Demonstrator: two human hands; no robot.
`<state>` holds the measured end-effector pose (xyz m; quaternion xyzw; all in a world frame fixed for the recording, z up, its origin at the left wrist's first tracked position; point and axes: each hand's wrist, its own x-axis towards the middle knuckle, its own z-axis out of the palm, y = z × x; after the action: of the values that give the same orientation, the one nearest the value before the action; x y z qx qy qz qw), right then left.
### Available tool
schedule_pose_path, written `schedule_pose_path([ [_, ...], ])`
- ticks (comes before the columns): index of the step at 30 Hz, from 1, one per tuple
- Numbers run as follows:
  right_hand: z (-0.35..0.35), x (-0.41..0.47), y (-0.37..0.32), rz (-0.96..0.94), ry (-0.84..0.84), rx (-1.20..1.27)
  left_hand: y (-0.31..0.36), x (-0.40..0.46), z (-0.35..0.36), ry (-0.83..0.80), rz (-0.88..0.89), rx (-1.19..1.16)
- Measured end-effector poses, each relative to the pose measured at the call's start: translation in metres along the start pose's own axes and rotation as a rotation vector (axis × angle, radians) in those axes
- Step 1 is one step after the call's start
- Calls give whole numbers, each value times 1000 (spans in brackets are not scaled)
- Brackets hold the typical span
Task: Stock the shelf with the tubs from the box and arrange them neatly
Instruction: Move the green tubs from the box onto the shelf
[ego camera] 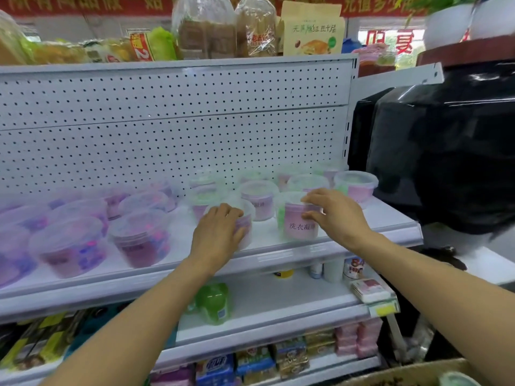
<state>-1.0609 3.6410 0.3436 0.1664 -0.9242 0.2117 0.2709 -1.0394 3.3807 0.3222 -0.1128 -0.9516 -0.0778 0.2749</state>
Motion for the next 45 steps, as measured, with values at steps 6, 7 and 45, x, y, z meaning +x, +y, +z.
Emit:
schedule_pose_path([
  [6, 23, 14, -1, 9, -74, -136, -7, 1, 5, 49, -13, -153],
  [7, 26, 14, -2, 10, -79, -144, -7, 1, 5, 47, -12, -154],
  [45, 20, -392, 404, 842, -646, 193, 419, -164, 354, -998, -497, -799],
])
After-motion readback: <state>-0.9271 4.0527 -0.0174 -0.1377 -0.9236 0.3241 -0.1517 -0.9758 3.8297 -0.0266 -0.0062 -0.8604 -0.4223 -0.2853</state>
